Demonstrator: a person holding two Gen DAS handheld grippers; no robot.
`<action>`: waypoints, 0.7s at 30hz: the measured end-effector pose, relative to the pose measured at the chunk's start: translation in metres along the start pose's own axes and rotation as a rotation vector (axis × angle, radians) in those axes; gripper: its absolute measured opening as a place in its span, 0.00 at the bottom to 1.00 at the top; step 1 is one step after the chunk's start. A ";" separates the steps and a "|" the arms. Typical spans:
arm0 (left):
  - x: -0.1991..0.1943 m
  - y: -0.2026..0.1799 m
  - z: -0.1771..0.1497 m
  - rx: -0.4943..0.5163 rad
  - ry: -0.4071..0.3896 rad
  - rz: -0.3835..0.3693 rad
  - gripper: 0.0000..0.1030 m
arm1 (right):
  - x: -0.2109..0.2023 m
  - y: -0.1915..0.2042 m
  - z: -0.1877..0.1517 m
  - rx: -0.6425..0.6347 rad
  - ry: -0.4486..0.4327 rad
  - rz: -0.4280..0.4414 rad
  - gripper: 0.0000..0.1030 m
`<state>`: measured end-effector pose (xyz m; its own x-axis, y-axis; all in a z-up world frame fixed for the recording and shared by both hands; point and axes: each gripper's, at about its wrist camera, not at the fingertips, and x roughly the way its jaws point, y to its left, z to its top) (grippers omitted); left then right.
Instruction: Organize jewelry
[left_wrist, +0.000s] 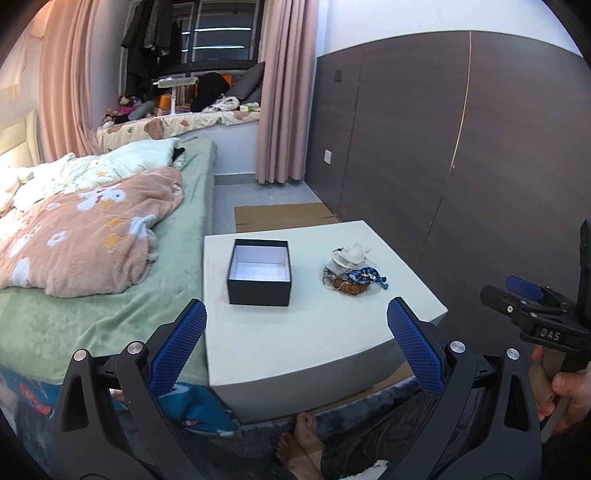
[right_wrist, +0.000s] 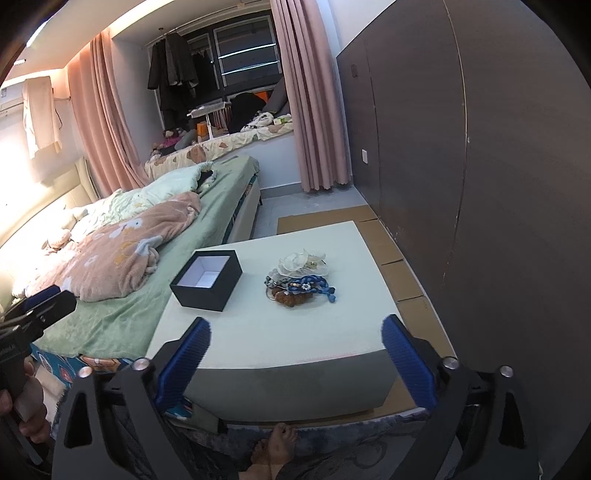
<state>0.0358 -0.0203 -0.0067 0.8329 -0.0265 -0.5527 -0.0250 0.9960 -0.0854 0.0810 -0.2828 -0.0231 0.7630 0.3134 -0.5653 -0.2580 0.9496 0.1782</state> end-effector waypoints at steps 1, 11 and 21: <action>0.007 -0.002 0.002 0.001 0.006 -0.007 0.95 | 0.004 -0.004 0.000 0.009 0.001 0.011 0.92; 0.084 -0.019 0.017 -0.011 0.078 -0.080 0.95 | 0.059 -0.046 0.006 0.095 0.064 -0.001 0.92; 0.158 -0.046 0.033 -0.005 0.156 -0.144 0.89 | 0.113 -0.081 0.009 0.168 0.134 0.016 0.92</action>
<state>0.1872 -0.0670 -0.0628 0.7321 -0.1819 -0.6564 0.0850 0.9805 -0.1770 0.1933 -0.3244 -0.0937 0.6712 0.3349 -0.6613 -0.1581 0.9363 0.3137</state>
